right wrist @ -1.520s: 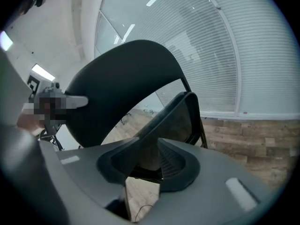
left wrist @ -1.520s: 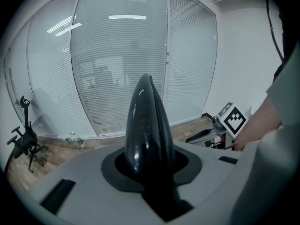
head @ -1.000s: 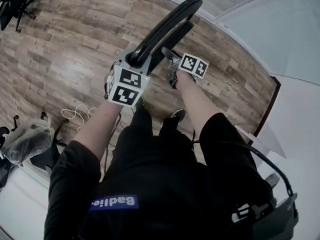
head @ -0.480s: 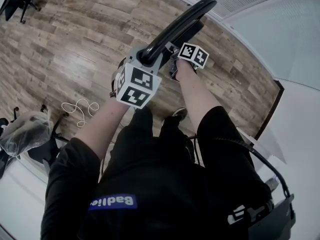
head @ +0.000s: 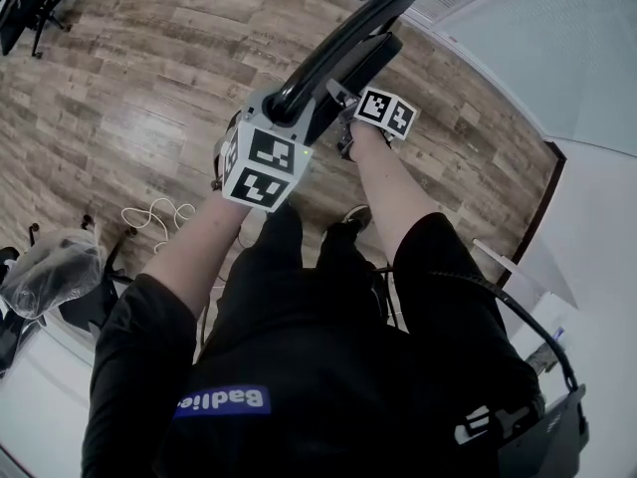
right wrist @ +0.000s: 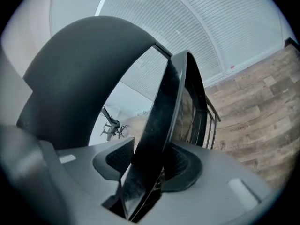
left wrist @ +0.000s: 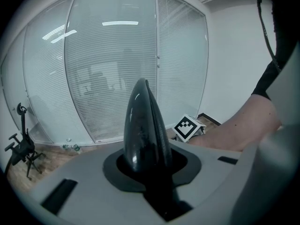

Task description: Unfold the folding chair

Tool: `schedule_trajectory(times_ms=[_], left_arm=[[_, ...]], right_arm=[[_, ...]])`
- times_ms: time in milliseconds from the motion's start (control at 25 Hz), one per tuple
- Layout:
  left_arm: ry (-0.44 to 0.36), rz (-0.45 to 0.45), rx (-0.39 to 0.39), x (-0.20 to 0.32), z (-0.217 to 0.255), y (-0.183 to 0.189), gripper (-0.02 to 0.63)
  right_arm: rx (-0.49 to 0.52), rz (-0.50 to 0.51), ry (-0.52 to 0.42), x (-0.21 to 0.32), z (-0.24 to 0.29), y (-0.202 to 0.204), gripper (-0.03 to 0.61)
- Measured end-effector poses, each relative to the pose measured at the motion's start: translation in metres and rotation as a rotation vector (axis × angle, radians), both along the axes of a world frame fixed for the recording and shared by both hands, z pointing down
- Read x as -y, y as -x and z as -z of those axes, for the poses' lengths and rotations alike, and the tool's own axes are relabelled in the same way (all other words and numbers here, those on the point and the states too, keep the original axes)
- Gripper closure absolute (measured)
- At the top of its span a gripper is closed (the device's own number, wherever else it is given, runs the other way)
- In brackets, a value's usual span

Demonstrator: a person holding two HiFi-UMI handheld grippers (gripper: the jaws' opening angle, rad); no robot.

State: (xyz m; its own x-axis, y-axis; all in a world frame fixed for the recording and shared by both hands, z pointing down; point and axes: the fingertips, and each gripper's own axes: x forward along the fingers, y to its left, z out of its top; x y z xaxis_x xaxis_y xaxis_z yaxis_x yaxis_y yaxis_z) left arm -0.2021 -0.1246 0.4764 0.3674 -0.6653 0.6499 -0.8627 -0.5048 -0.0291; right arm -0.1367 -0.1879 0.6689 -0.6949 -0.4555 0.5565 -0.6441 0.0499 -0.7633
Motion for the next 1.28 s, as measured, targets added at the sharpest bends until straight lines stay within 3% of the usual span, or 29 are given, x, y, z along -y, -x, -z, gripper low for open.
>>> schedule_trajectory(times_ms=[480, 960, 1280], left_arm=[[-0.008, -0.049, -0.002, -0.026, -0.004, -0.052, 0.532], [0.034, -0.028, -0.058, -0.026, -0.014, -0.06, 0.534], [0.085, -0.012, -0.126, -0.024, -0.037, -0.061, 0.534]], right_arm=[[0.079, -0.054, -0.004, -0.032, -0.006, -0.062, 0.425], [0.161, -0.108, 0.015, -0.057, -0.024, -0.12, 0.423], [0.216, -0.165, 0.044, -0.086, -0.069, -0.186, 0.422]])
